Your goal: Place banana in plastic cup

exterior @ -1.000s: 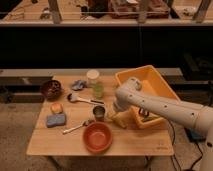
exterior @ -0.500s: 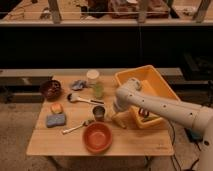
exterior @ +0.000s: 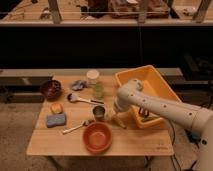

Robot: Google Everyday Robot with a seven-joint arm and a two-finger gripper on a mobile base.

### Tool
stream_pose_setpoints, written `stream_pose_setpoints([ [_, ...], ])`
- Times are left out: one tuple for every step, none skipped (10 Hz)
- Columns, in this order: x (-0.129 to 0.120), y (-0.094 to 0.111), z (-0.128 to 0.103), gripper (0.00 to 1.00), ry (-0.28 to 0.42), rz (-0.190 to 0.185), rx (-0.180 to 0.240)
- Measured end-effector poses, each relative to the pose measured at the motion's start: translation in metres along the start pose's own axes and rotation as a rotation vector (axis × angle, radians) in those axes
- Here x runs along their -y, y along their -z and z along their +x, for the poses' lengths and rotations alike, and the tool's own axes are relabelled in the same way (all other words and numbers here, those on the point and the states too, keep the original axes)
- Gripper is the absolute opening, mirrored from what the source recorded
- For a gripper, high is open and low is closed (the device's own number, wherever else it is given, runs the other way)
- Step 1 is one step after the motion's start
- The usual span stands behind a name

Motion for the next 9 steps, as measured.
stream_pose_setpoints([
  [0.001,-0.007,-0.001,0.72,-0.001,0.002,0.015],
  [0.002,-0.012,0.000,0.67,0.001,0.002,0.028],
  [0.004,-0.017,0.001,0.57,0.001,0.004,0.041],
  [0.003,-0.020,0.000,0.51,0.002,0.004,0.060],
  [0.004,-0.023,-0.001,0.43,0.003,0.006,0.073],
  [0.006,-0.026,0.000,0.32,0.007,0.007,0.083],
  [0.006,-0.026,-0.001,0.26,0.008,0.009,0.088],
  [0.007,-0.027,-0.002,0.22,0.008,0.012,0.092],
  [0.007,-0.026,-0.003,0.22,0.006,0.014,0.096],
])
